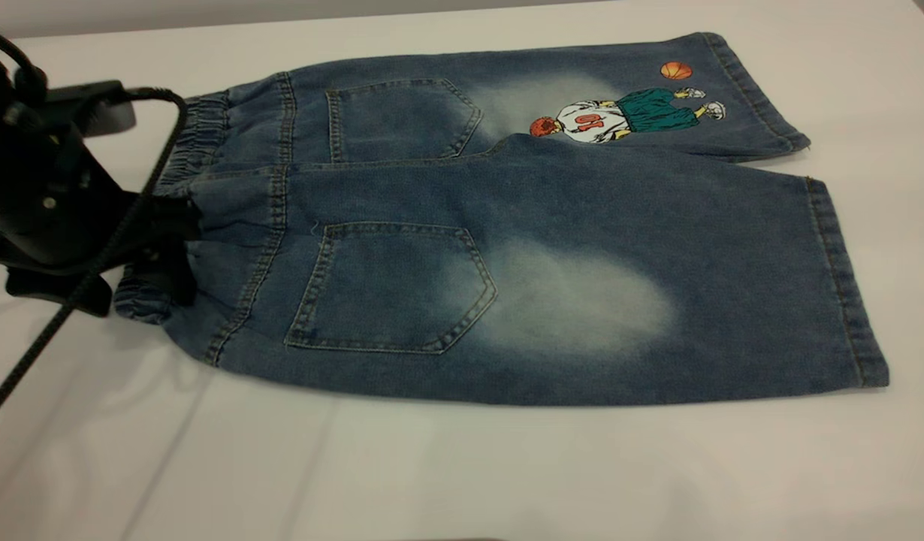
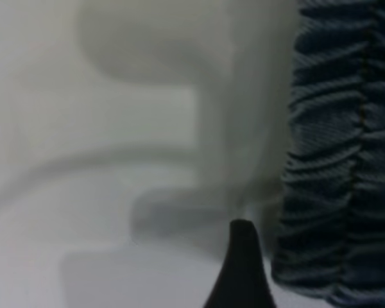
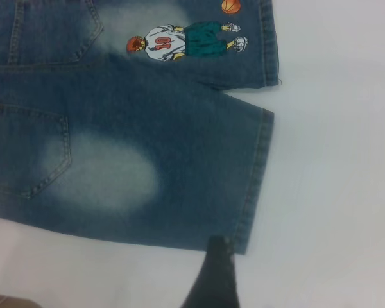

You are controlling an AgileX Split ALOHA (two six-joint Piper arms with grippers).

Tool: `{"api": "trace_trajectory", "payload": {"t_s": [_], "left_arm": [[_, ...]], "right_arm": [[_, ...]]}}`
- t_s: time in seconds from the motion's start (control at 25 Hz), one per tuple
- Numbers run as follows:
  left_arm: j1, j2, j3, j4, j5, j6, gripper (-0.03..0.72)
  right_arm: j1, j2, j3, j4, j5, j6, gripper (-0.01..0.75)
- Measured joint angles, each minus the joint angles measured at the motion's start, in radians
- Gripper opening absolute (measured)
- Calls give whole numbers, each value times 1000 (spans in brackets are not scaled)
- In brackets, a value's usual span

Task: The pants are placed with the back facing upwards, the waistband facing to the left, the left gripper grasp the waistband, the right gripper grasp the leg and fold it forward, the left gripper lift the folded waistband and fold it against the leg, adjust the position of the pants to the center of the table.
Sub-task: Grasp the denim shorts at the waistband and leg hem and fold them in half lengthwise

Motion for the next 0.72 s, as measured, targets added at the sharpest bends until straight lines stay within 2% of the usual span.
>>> {"api": "trace_trajectory", "payload": {"t_s": [0.16, 0.24, 0.36, 0.44, 0.52, 0.72], "left_arm": [[0, 24, -8, -2, -7, 1, 526], [0, 30, -14, -2, -12, 2, 492], [-2, 32, -16, -1, -28, 3, 354], [-3, 32, -17, -5, -39, 3, 205], [-8, 32, -27, -12, -33, 2, 104], [-8, 17, -73, -14, 48, 5, 90]], "right_arm": [[0, 0, 0, 0, 0, -3, 589], [0, 0, 0, 0, 0, -3, 589], [0, 0, 0, 0, 0, -3, 588], [0, 0, 0, 0, -2, -8, 588], [0, 3, 0, 0, -11, -18, 588], [0, 74, -1, 13, -19, -72, 588]]}}
